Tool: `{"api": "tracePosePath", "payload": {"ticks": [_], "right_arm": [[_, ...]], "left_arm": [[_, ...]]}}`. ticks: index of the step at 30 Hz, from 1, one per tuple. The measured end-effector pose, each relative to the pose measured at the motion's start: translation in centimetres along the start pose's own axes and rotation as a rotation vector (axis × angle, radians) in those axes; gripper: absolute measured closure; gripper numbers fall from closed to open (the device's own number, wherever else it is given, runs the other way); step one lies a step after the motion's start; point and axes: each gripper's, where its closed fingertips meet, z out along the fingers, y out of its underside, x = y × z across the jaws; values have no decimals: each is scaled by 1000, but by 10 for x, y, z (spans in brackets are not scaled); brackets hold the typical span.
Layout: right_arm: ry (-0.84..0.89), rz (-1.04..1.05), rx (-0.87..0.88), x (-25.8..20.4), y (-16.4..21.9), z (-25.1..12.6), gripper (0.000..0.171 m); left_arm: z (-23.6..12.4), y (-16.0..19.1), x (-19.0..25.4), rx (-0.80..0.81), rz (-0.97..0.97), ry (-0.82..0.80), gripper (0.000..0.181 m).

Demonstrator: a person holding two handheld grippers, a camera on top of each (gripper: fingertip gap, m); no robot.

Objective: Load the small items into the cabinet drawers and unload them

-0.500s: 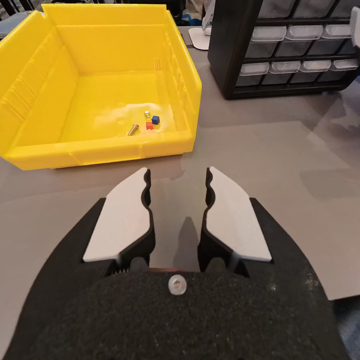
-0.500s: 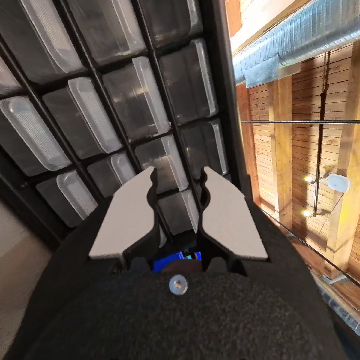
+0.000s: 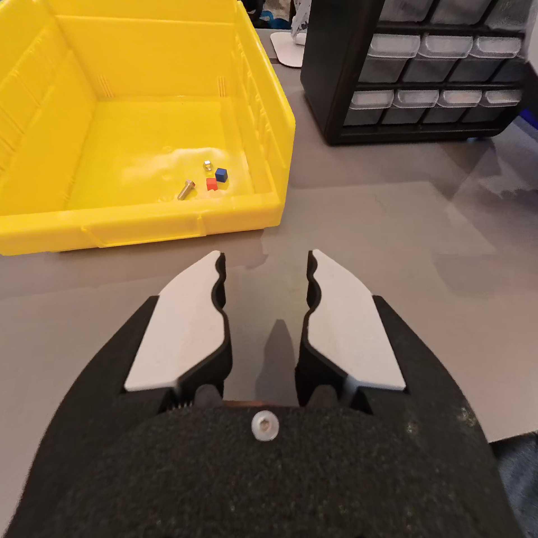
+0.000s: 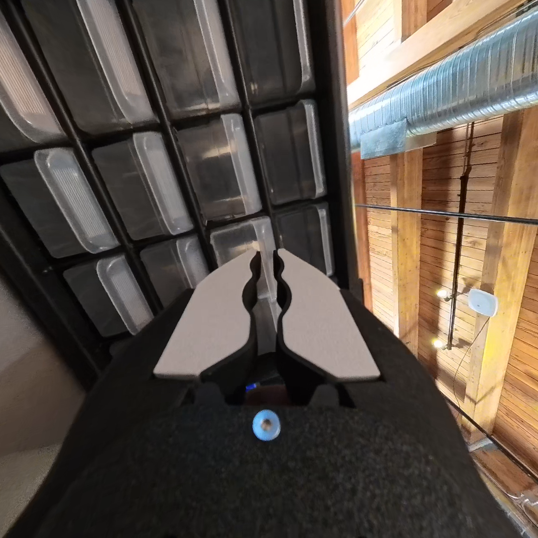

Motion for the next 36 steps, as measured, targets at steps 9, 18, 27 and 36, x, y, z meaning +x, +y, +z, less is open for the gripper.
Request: {"api": "tracePosePath", "payload": {"ticks": [9,18,27,36], "right_arm": [[-196,281,18,4,-20,-50,158],[-710,1537,-315,-49,-15,-75,90],[-318,1409,-347,-30,8,-36,89],[-198,1382,-345,-25,9,0,106]], "left_arm": [[-2,0,4,-8,-56,44,129],[-2,2,8,-19,-56,61,128],[-2,3,8,-27,-54,62,128],[2,11,3,-53,-43,39,128]]}}
